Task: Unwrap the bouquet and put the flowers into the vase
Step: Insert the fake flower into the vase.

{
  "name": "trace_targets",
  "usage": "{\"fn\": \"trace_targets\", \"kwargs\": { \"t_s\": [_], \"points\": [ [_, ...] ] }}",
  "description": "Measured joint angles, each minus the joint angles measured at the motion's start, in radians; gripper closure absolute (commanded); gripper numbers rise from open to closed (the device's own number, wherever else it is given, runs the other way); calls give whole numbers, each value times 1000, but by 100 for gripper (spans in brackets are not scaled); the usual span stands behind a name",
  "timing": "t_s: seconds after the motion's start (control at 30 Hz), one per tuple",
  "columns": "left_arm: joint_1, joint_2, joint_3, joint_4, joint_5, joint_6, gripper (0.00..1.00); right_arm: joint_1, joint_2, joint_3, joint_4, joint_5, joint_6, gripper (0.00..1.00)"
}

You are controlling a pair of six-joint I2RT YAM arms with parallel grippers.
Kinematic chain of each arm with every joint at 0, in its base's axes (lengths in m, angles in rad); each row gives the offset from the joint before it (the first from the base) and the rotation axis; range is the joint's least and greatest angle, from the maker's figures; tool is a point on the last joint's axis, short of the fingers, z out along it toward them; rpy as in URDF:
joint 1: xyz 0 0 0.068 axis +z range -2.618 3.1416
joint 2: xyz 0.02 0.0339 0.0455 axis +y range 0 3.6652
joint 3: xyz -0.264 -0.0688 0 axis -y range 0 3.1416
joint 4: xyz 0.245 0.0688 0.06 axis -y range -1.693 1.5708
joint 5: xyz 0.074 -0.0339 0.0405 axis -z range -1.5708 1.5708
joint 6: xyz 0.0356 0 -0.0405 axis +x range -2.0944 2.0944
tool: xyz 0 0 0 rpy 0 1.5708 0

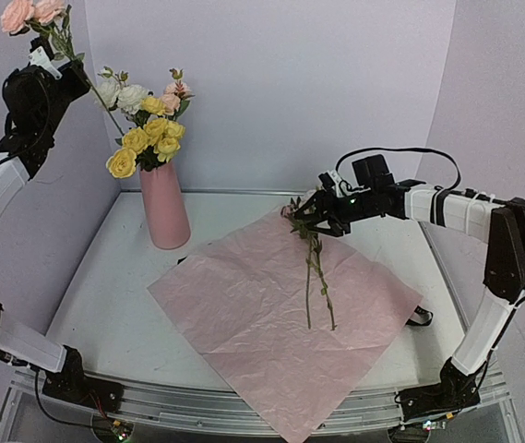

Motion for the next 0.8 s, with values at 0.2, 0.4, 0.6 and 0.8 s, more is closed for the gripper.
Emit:
{"fn": "trace_targets", "kwargs": {
  "t_s": [0.2,0.4,0.6,0.8],
  "points": [
    [0,39,15,6,0,1,100,-2,3,0,-2,-10,0,37],
    [0,72,25,11,1,7,100,-6,3,0,-4,-12,0,37],
    [0,75,6,52,13,6,100,-11,3,0,-6,-14,0,37],
    [0,76,-49,81,18,-8,100,-18,3,0,-7,-14,0,37]
  ]
}}
